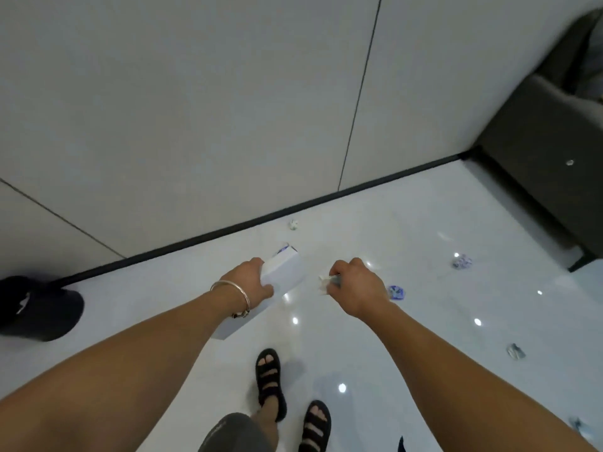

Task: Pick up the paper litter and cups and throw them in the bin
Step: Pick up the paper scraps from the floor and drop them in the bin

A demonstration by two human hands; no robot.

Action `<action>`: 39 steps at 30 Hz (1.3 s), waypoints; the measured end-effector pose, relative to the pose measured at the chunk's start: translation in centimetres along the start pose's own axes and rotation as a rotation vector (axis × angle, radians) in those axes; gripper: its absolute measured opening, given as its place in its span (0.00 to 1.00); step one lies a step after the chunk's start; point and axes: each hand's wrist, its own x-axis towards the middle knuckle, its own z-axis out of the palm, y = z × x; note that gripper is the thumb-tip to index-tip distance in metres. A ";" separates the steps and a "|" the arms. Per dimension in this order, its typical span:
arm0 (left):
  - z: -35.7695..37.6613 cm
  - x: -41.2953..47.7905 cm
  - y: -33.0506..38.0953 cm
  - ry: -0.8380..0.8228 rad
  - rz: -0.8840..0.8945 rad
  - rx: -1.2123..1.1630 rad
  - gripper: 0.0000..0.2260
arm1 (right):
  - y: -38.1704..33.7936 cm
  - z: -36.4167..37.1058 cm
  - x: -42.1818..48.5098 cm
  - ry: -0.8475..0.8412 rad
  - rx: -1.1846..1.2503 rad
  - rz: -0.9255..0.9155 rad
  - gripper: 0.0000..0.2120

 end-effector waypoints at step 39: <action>-17.3 -32.9 -69.8 0.382 -0.799 -0.472 0.19 | -77.3 28.0 -4.0 -0.237 -0.337 -0.919 0.13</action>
